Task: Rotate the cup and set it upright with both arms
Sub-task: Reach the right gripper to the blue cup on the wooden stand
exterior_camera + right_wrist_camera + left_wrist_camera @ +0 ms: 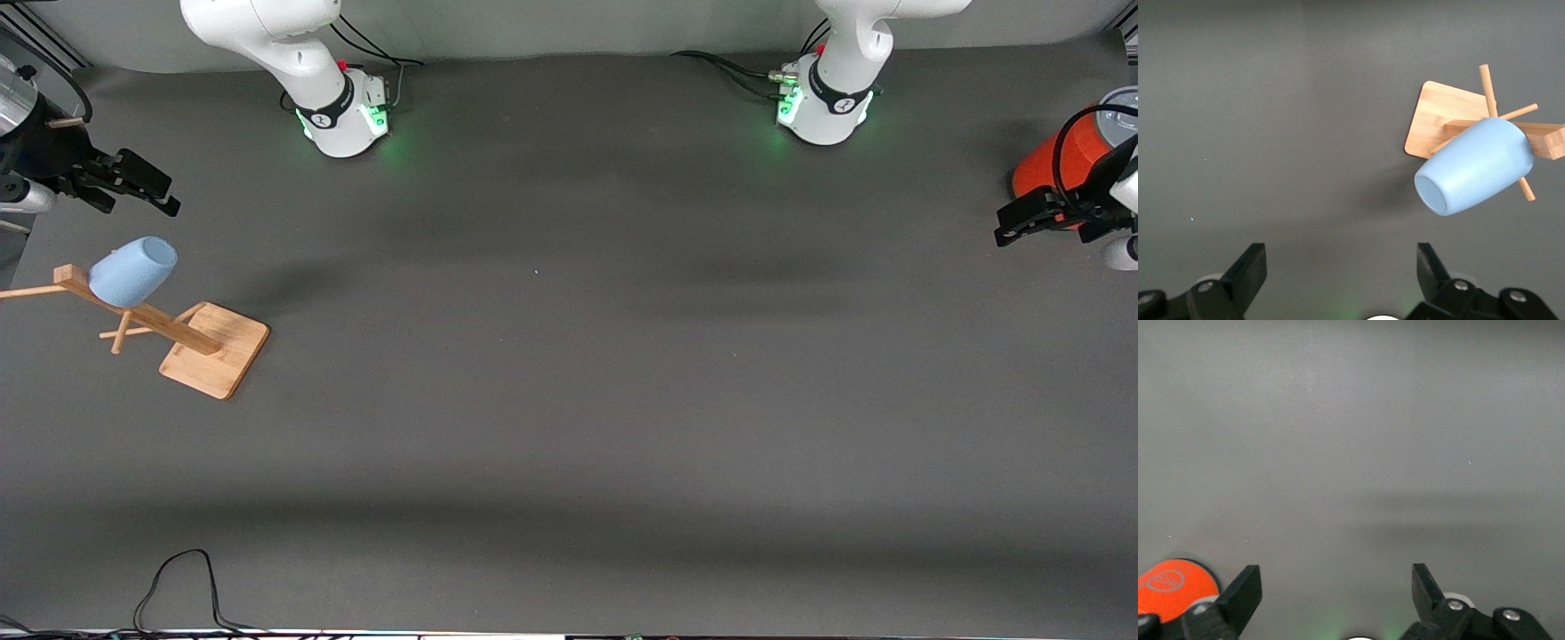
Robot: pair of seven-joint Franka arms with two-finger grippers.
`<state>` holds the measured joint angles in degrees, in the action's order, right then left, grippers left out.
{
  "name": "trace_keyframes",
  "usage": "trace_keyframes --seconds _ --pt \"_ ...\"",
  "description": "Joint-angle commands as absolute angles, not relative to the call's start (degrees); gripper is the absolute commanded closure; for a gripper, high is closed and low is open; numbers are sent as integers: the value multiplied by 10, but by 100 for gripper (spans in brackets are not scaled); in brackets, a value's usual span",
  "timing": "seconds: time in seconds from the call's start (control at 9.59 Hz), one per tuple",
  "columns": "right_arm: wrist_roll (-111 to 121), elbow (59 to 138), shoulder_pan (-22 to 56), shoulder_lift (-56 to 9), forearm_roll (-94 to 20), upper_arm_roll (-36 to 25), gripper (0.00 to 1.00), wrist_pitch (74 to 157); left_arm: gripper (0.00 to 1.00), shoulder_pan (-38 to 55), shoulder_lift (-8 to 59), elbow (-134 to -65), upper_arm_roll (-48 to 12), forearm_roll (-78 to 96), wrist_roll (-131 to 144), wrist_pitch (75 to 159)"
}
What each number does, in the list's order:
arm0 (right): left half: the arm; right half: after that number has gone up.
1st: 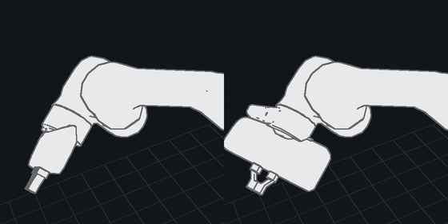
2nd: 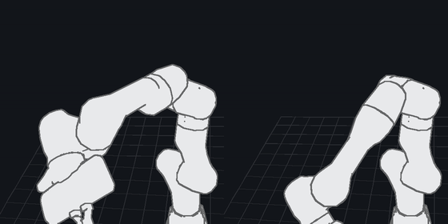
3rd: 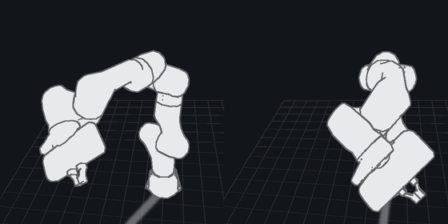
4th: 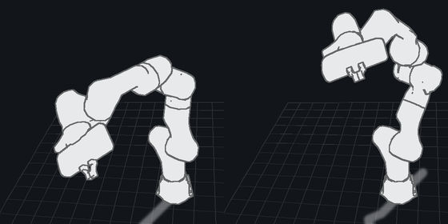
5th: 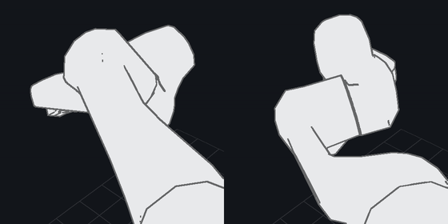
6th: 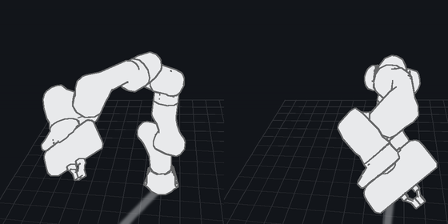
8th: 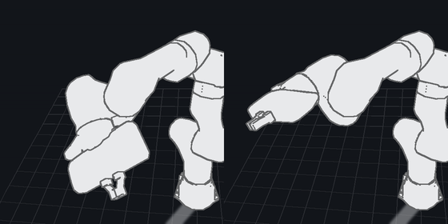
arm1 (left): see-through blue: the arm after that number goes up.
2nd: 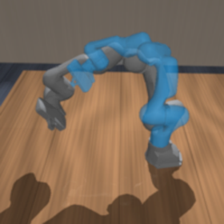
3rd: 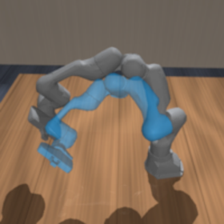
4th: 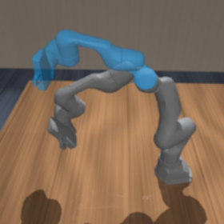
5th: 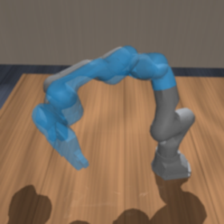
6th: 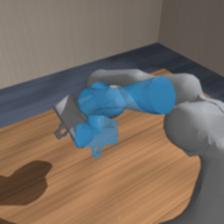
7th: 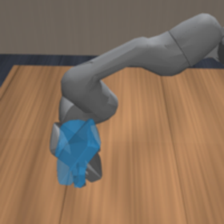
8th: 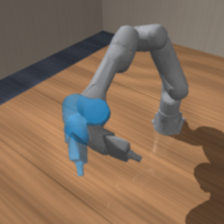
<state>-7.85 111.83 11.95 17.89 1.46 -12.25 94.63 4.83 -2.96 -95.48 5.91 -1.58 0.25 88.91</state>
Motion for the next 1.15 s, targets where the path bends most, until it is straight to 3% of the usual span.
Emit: trace_keyframes --seconds 0.0,0.31,0.42,0.83,1.04 --pt "-68 1087 118 160 2 -122 0 921 0 47 -33 -953 59 -15 -8 880" --pt "-72 1052 112 133 -22 -177 0 918 0 47 -33 -952 59 -15 -8 879" --pt "-154 1040 111 118 -89 -215 0 913 0 47 -32 -952 59 -15 -8 879" --pt "-353 1007 108 34 -111 -306 0 878 0 47 -30 -953 59 -15 -8 879" --pt "-393 1007 108 7 -111 -317 0 846 0 47 -30 -953 59 -15 -8 879"
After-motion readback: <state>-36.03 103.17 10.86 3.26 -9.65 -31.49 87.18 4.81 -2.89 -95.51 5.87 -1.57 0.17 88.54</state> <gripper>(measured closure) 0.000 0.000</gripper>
